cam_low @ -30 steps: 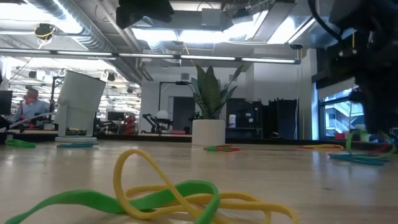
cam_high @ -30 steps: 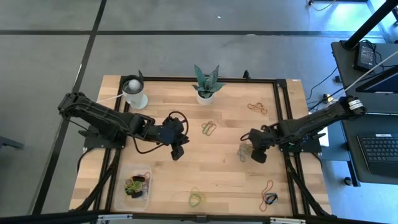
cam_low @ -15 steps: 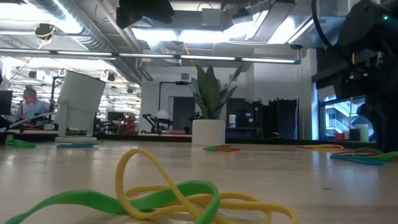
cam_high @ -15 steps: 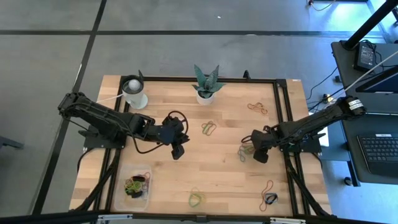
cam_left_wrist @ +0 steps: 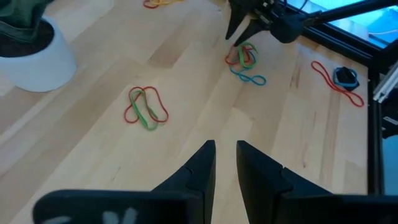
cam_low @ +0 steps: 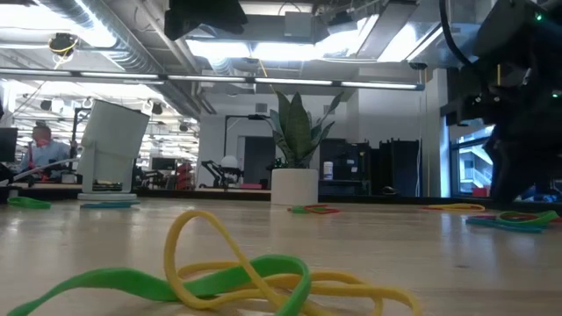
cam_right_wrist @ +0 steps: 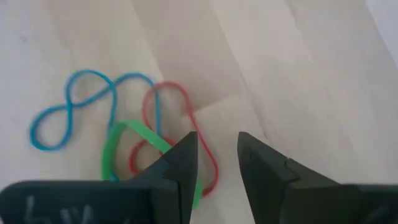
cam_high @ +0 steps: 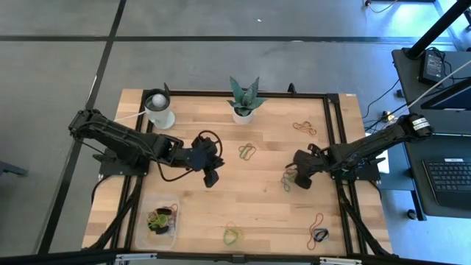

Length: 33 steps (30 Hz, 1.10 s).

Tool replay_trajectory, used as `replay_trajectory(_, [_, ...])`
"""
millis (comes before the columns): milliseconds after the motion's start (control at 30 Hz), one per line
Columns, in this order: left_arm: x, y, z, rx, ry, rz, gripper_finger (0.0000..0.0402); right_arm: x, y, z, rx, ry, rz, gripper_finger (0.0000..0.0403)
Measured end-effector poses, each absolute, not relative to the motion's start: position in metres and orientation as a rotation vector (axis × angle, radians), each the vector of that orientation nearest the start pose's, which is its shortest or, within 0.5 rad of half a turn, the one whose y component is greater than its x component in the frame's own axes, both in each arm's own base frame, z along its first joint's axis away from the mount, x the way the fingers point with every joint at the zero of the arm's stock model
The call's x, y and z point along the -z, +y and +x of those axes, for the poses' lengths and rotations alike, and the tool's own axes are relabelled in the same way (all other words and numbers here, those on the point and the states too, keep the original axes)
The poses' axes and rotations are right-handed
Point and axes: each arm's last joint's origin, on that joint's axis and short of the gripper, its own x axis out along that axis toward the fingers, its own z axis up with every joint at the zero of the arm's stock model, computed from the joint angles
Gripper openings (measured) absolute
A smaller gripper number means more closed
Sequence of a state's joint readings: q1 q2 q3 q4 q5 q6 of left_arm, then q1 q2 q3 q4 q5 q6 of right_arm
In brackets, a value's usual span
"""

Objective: Pick and place rubber bands into bin
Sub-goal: Put the red rubber band into the transparent bin

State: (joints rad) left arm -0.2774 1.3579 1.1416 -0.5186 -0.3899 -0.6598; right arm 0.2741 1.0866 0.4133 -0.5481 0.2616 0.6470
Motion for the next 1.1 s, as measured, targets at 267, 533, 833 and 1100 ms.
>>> replay_trajectory(267, [-0.304,-0.067,0.279,-0.341,0.619,-0.386,0.0059,-0.141,0.038,0.163,0.287,1.074,0.181,0.0117])
replay_trajectory(533, [-0.304,-0.067,0.279,-0.362,0.608,-0.378,0.0059,-0.118,0.038,0.164,0.263,1.147,0.127,0.0117])
replay_trajectory(833, [-0.305,-0.067,0.279,-0.362,0.606,-0.378,0.0059,-0.112,0.038,0.167,0.271,1.158,0.123,0.0034])
replay_trajectory(1100, [-0.307,-0.067,0.280,-0.353,0.581,-0.390,0.0059,-0.132,0.039,0.166,0.238,1.187,0.145,0.0003])
